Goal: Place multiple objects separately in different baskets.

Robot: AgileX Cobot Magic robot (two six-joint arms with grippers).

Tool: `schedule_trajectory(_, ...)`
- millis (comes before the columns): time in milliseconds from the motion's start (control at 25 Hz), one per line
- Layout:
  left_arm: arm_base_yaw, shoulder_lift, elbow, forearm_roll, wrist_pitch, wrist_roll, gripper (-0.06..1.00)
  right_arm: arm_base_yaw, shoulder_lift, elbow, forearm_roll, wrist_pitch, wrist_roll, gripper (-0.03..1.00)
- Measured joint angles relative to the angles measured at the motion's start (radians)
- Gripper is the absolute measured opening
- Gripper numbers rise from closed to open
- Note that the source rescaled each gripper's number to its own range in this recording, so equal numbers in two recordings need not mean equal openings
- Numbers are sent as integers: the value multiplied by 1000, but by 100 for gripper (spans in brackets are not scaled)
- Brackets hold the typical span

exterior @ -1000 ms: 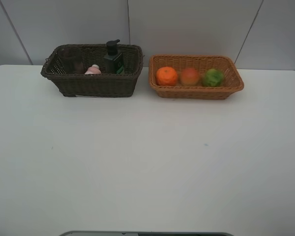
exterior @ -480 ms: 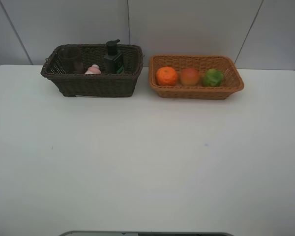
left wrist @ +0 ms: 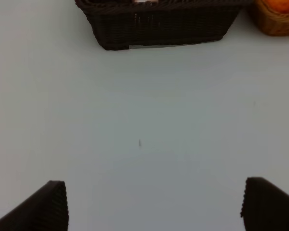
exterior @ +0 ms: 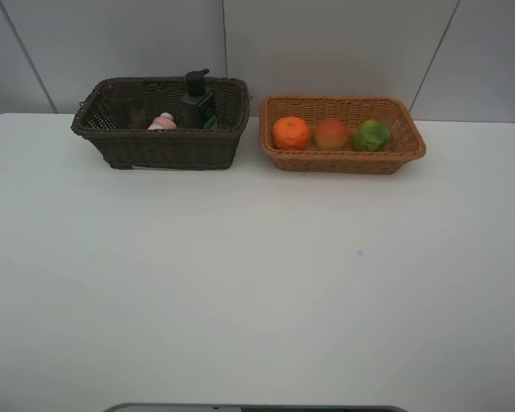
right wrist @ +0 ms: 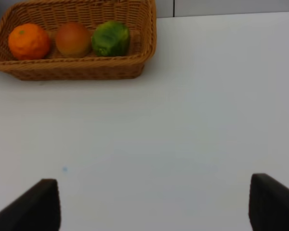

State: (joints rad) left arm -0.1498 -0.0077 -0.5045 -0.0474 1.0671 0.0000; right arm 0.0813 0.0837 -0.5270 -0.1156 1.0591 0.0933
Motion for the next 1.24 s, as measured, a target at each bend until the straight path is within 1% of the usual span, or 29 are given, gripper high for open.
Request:
schedule_trajectory(480, 3, 0, 0, -1, 0, 0, 92, 0, 0, 0, 0, 0, 0, 61)
schedule_trajectory(560, 24, 0, 0, -2, 0, 0, 92, 0, 0, 0, 0, 0, 0, 61)
schedule_trajectory(680, 84, 0, 0, -2, -3, 0, 92, 0, 0, 0, 0, 0, 0, 61)
schedule_trajectory(800, 125, 0, 0, -3, -3, 0, 92, 0, 0, 0, 0, 0, 0, 61)
schedule_trajectory(1240, 129, 0, 0, -3, -3, 0, 92, 0, 0, 0, 0, 0, 0, 61)
